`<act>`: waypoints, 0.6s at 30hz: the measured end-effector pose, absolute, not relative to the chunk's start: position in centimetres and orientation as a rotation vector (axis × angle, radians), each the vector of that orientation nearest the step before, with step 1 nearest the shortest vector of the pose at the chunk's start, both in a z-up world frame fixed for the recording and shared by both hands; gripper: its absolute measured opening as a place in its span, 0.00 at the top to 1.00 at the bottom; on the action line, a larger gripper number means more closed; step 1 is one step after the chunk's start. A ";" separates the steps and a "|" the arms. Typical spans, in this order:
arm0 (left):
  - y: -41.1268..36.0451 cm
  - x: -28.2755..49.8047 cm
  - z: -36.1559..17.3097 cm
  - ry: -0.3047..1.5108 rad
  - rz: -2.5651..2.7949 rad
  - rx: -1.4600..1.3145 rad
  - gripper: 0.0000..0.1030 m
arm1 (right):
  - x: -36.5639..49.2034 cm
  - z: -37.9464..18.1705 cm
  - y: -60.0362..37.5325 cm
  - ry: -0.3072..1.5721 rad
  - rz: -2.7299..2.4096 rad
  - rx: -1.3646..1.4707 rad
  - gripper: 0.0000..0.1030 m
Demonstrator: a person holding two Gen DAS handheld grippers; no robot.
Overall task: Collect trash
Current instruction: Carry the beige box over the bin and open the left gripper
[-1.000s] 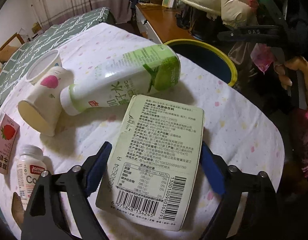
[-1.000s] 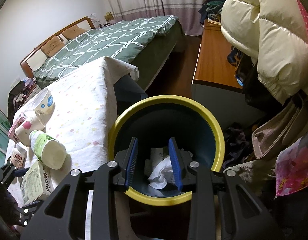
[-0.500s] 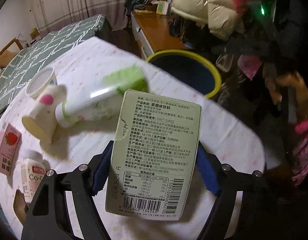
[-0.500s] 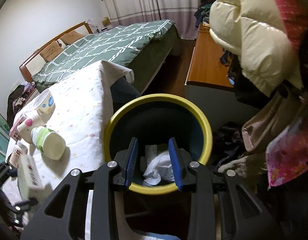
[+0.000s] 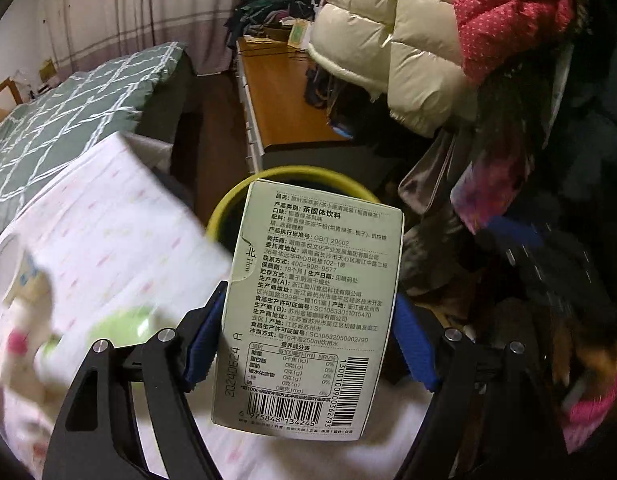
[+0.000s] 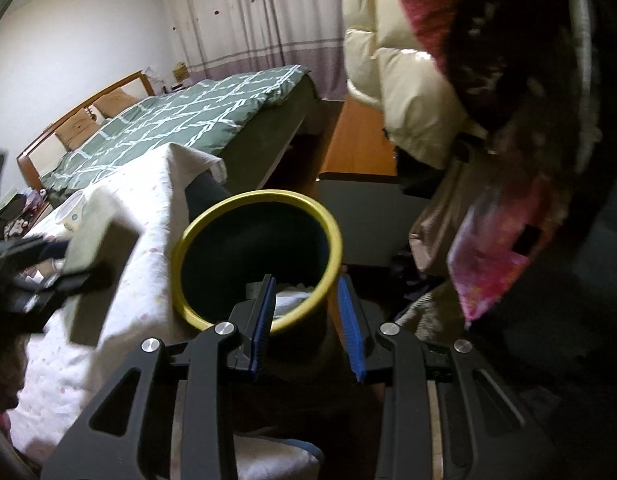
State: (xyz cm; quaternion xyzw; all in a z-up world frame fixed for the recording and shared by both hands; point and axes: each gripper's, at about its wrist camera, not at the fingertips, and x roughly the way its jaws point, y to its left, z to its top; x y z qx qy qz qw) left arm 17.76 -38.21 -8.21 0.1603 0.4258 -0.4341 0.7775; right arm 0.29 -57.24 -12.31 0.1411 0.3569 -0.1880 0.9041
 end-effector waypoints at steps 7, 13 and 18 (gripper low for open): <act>-45.2 20.4 -11.0 0.949 -0.905 0.371 0.26 | -0.9 -12.9 -58.2 0.751 -0.394 0.307 0.70; -47.3 22.5 -13.4 1.016 -0.867 0.352 0.25 | -0.6 -13.5 -58.8 0.764 -0.396 0.315 0.69; -47.5 23.2 -14.0 1.024 -0.852 0.341 0.14 | -0.2 -13.6 -58.7 0.773 -0.389 0.314 0.69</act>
